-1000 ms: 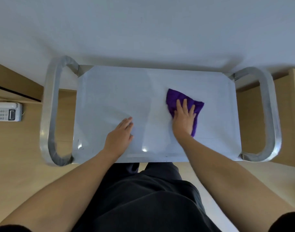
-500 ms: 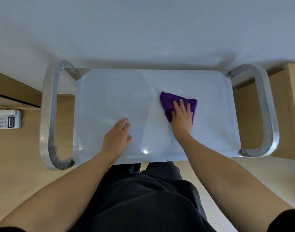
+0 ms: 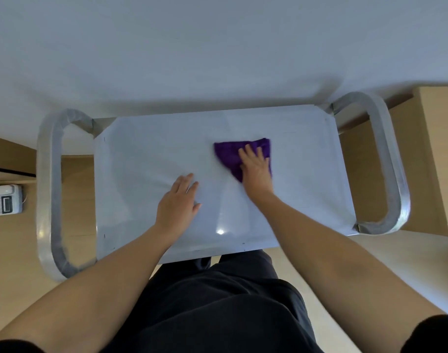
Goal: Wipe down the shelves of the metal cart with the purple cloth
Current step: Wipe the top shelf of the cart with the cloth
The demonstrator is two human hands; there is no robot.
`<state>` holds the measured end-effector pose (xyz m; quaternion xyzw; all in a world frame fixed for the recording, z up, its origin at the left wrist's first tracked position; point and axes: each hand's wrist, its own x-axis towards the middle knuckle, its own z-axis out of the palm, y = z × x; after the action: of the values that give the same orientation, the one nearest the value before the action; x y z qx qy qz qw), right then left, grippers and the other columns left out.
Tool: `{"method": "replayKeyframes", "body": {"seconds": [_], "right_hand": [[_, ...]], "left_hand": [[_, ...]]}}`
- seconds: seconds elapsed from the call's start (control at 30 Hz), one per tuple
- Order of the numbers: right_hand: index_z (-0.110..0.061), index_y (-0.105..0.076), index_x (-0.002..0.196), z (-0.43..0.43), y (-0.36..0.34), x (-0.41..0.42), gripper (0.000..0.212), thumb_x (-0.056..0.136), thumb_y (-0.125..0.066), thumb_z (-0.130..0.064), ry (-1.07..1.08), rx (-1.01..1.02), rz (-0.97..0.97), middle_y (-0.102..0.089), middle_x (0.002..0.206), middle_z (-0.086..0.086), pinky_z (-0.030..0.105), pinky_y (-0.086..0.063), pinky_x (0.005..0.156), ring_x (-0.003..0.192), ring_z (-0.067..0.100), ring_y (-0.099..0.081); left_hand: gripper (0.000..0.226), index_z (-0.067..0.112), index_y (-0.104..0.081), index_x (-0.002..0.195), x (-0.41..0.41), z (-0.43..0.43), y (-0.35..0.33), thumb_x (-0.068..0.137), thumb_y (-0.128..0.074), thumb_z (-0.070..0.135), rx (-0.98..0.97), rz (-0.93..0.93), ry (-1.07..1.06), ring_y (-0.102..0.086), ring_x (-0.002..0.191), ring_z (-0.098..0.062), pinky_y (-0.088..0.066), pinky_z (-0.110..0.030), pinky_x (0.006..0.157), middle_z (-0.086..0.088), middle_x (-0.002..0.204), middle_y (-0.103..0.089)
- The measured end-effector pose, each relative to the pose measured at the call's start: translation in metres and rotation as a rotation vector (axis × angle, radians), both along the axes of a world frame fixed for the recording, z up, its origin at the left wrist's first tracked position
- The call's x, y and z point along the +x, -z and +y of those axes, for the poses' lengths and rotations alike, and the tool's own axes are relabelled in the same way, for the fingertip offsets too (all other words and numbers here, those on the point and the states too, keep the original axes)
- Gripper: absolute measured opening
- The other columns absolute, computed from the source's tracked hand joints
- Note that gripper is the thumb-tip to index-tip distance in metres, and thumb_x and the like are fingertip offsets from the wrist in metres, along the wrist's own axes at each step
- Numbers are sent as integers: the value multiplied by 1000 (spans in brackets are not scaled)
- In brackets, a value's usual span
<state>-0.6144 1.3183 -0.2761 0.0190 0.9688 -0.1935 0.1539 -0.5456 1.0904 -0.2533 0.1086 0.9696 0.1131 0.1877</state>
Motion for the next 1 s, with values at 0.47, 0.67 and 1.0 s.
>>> {"method": "replayKeyframes", "body": {"seconds": [0.47, 0.67, 1.0], "right_hand": [[-42, -15, 152, -75, -2, -22, 52, 103, -33, -40, -254, 129, -45, -2, 164, -2, 56, -1, 119, 149, 39, 7], [-33, -25, 152, 13, 6, -63, 54, 101, -39, -39, -19, 151, 38, -12, 163, -1, 51, -9, 120, 150, 31, -6], [-40, -20, 151, -99, -1, -60, 53, 101, -37, -39, -208, 133, -58, -2, 164, -1, 58, -4, 118, 148, 39, 4]], "left_hand": [[63, 13, -47, 141, -9, 12, 5, 85, -71, 27, -33, -53, -11, -29, 144, -26, -56, -36, 81, -2, 159, -25], [60, 15, -50, 139, -12, 10, 7, 84, -72, 27, 15, -44, -23, -33, 143, -23, -56, -35, 71, 1, 157, -30], [56, 18, -47, 140, -17, 13, 1, 89, -67, 26, 31, -104, -76, -22, 147, -21, -57, -38, 79, 3, 158, -27]]}}
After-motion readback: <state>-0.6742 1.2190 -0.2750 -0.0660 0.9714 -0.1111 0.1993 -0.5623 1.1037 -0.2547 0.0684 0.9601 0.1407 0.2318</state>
